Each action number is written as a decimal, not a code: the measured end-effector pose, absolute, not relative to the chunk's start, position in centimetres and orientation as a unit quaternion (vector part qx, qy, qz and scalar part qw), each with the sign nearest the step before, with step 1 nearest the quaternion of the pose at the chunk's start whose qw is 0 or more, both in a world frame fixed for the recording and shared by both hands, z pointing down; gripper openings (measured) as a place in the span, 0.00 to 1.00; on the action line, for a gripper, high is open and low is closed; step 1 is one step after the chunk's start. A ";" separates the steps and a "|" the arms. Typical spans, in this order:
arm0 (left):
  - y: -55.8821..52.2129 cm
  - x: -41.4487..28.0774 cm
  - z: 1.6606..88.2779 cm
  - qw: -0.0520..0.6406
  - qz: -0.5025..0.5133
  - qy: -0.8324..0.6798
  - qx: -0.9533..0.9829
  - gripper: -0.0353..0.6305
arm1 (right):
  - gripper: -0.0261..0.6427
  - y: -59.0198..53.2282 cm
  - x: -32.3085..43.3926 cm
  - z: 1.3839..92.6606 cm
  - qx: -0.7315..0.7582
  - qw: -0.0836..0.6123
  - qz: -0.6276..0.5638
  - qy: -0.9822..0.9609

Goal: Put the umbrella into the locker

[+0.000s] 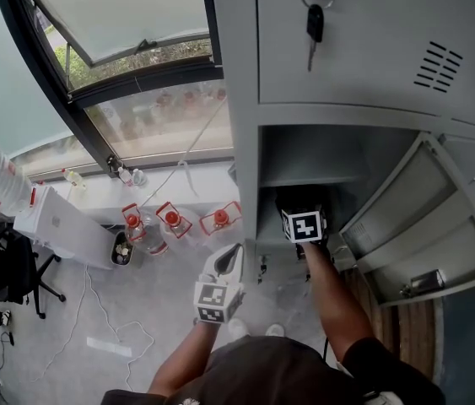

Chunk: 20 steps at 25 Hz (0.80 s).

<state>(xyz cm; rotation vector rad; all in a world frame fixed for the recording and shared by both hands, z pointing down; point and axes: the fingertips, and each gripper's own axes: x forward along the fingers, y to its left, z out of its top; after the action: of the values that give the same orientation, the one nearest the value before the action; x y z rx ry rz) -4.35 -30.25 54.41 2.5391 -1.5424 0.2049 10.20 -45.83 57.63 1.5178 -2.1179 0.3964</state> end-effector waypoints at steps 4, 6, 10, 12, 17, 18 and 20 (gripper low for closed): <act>-30.0 -4.4 54.3 0.079 0.068 -0.515 0.851 0.06 | 0.55 -44.8 10.4 56.6 0.551 0.245 0.134 -0.787; -29.9 -4.2 54.1 0.078 0.067 -0.513 0.852 0.06 | 0.55 -43.9 10.7 56.3 0.549 0.242 0.130 -0.789; -29.6 -3.6 53.6 0.073 0.065 -0.507 0.856 0.06 | 0.55 -41.9 11.1 55.3 0.546 0.231 0.120 -0.796; -29.5 -3.3 53.3 0.070 0.063 -0.504 0.859 0.06 | 0.55 -40.7 10.9 54.4 0.541 0.222 0.109 -0.804; -29.3 -2.5 52.4 0.062 0.058 -0.499 0.863 0.06 | 0.55 -37.0 10.5 52.7 0.525 0.206 0.091 -0.820; -29.2 -2.3 52.2 0.058 0.058 -0.497 0.864 0.06 | 0.55 -36.3 10.4 52.6 0.522 0.209 0.082 -0.823; -29.0 -1.9 51.7 0.048 0.058 -0.494 0.866 0.06 | 0.55 -34.9 10.3 52.4 0.519 0.212 0.065 -0.826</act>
<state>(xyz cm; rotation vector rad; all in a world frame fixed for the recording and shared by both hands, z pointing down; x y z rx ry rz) -1.88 -29.00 51.65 2.6406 -1.5051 0.1779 10.32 -34.95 52.42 1.4403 -2.2938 0.1806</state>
